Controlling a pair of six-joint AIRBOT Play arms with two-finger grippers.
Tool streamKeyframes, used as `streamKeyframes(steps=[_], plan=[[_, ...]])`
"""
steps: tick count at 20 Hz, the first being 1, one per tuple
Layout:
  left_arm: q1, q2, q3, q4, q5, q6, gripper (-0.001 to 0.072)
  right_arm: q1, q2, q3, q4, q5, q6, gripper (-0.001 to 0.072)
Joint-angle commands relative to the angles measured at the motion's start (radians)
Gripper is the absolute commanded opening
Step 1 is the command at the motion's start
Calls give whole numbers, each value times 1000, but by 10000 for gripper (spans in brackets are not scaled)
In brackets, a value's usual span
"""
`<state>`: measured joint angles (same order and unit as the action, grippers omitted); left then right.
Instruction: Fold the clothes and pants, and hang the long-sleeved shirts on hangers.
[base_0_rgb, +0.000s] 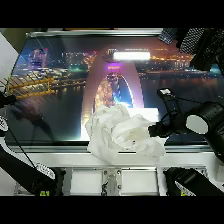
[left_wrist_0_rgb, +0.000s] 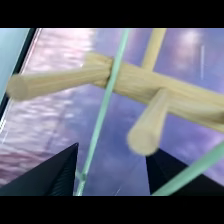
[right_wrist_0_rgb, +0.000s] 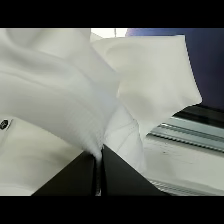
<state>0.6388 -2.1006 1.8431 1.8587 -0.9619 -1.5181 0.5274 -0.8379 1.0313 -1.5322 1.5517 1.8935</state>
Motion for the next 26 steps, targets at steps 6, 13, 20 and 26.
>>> streamKeyframes(steps=[6, 13, 20, 26], plan=[[-18, -2, 0, 0, -16, -1, 115, 0, -2, 0, 0, 0, 0, 20], [-61, 0, 0, 9, -30, 3, 11, 0, -5, 0, 0, 0, 0, 20], [-82, 99, 0, 9, -83, 2, 11, 0, -5, 0, 0, 0, 0, 19], [-96, 310, 0, -3, -151, 3, 11, 0, -5, 0, 0, 0, 0, 20]])
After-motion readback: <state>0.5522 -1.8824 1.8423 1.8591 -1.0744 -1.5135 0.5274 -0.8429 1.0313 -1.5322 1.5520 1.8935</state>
